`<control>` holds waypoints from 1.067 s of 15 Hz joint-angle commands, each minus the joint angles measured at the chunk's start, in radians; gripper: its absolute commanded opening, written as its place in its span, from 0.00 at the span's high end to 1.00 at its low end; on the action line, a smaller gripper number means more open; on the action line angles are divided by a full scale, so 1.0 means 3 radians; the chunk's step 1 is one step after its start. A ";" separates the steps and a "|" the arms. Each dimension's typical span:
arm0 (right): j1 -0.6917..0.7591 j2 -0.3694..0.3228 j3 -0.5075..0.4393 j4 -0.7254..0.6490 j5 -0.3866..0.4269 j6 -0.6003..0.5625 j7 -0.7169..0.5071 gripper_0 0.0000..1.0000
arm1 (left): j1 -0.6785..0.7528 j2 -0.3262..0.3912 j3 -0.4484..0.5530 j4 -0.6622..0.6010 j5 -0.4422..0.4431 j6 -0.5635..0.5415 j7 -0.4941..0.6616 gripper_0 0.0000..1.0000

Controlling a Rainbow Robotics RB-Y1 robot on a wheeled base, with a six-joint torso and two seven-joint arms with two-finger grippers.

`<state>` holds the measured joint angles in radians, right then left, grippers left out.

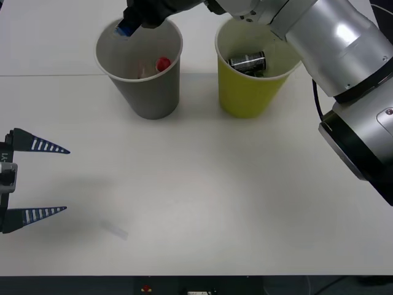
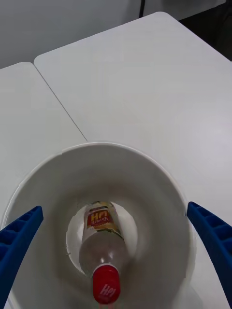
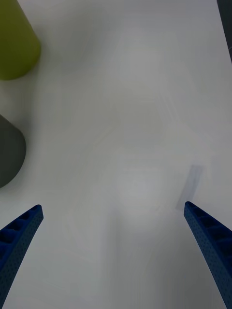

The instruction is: Put the can into the green bin and the plastic bottle into the gray bin

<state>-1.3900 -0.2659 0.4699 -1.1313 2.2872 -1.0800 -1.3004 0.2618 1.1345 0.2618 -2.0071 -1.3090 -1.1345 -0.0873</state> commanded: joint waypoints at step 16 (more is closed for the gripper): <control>0.1361 -0.1430 -0.1234 -0.2104 -0.1386 -0.1258 0.0663 0.00 | 0.0000 0.0000 0.0000 0.0000 0.0000 0.0000 0.0000 0.00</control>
<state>-1.0169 -0.6747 0.1193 -1.7266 1.8902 -1.4572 -1.1092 0.2618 1.1345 0.2618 -2.0071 -1.3090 -1.1345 -0.0873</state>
